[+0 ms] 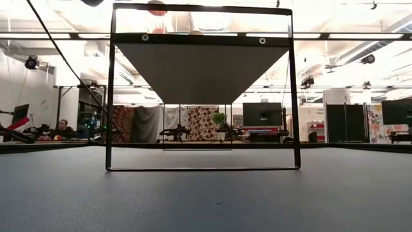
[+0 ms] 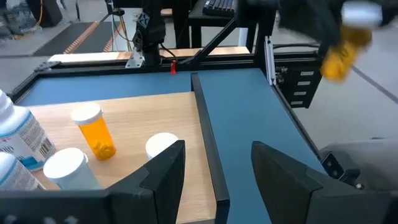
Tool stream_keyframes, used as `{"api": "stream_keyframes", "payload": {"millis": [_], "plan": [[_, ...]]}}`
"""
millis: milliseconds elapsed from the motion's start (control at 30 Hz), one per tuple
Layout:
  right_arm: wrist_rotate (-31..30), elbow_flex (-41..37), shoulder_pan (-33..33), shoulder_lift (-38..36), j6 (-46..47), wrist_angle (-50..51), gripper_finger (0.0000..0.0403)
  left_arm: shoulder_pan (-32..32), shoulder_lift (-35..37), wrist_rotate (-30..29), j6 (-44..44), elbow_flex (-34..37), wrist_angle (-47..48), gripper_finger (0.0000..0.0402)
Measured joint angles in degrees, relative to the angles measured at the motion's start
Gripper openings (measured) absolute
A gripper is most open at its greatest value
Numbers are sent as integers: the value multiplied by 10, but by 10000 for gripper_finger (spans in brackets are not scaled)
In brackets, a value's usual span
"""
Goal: Pick and place medicine bottles onto shelf by color
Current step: Put the yellow pill bottle on the shelf aligned with the pink pill bottle
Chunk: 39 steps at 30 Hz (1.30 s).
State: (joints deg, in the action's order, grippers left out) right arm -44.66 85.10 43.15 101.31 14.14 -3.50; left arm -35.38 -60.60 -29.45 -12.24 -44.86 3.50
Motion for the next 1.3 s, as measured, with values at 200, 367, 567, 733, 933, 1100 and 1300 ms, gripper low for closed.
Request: {"api": "stream_keyframes", "payload": {"millis": [200,367,567,733,933,1100,1300], "plan": [[-2,-3,-40,-62,-80,61,93,0,0,0,42,-1,-1,169],[28,-21,-93,-92,-103,90,93,1,3,-3,88,-1,-27,169],[167,-67,-167,-110,-103,104,93,2,0,-5,182,-1,-110,169],[238,-132,-202,-136,-129,22,93,18,-1,-5,206,-1,-132,169],[289,-245,-226,-193,-158,-93,93,50,-10,-6,183,0,-138,169],[311,-336,-240,-227,-162,-164,93,57,-37,-5,171,0,-137,169],[326,-387,-262,-236,-134,-186,93,59,-64,-3,171,-1,-159,169]]}}
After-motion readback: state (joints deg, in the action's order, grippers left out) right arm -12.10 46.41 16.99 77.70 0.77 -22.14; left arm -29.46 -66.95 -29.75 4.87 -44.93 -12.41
